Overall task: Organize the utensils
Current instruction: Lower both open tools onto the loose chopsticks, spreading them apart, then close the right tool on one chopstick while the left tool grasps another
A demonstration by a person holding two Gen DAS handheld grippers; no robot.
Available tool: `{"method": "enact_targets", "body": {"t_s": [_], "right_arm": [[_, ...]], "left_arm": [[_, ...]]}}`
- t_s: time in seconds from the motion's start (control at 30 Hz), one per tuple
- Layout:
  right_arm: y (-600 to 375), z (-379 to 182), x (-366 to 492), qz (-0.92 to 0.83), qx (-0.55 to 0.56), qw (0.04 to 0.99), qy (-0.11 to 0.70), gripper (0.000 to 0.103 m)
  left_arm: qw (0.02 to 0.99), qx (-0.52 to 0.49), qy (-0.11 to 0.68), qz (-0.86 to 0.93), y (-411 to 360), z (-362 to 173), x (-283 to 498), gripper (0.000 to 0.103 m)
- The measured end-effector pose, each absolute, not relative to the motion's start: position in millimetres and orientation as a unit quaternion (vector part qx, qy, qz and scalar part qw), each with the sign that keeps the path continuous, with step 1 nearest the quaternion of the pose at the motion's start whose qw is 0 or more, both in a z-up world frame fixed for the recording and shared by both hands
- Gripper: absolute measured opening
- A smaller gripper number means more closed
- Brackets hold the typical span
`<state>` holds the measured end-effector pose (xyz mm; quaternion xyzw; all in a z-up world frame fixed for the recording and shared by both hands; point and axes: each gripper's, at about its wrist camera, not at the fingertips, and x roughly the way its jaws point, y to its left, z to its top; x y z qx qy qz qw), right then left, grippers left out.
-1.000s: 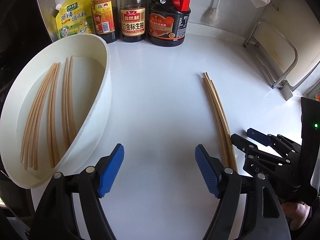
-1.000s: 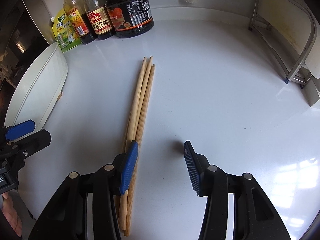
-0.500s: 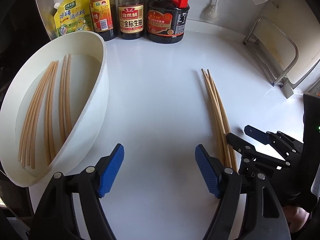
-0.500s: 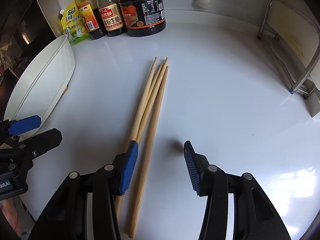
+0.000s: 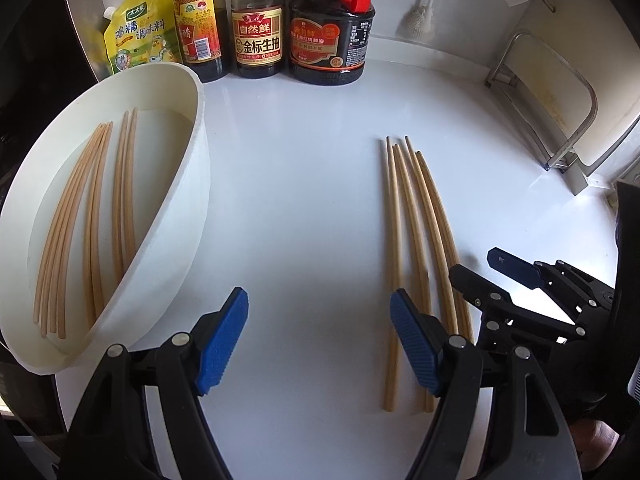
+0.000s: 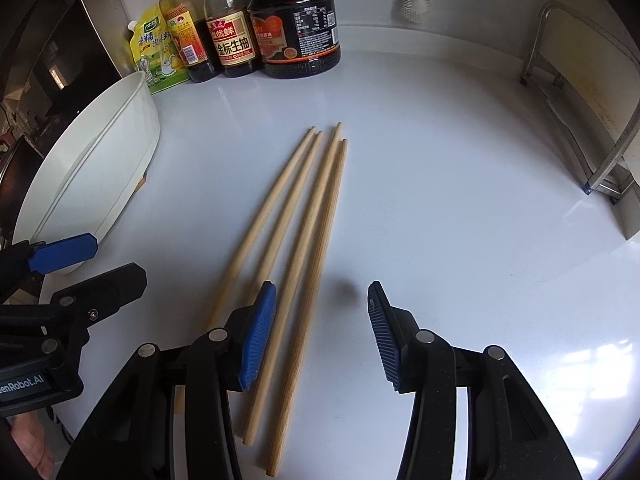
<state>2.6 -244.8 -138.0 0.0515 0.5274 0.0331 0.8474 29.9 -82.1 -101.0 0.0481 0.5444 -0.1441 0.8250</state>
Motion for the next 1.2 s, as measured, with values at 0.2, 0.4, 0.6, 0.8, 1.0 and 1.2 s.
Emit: {"method": "enact_targets", "body": {"t_s": [0.2,0.4,0.6,0.8,1.0,1.2], "right_arm": [[-250,-145,0,0.029,0.048,0.843,0.535,0.046],[-250,-147,-1,0.022,0.038,0.846,0.532,0.046],[-269,-148,-4,0.002,0.043,0.847,0.530,0.046],[-277,-148,-9,0.003,0.042,0.849,0.527,0.046],[-275,-149,-9,0.003,0.038,0.851,0.523,0.046],[-274,-150,-8,0.000,0.030,0.854,0.519,0.043]], "left_arm": [[0.829,0.046,0.539,-0.145,-85,-106,31,0.072],[0.832,0.048,0.536,-0.137,-83,-110,32,0.072],[0.845,0.040,0.517,-0.134,-76,-111,31,0.077],[0.852,0.048,0.509,-0.114,-74,-118,33,0.077],[0.856,0.055,0.505,-0.097,-74,-124,41,0.077],[0.855,0.077,0.505,-0.090,-86,-132,49,0.077]]}}
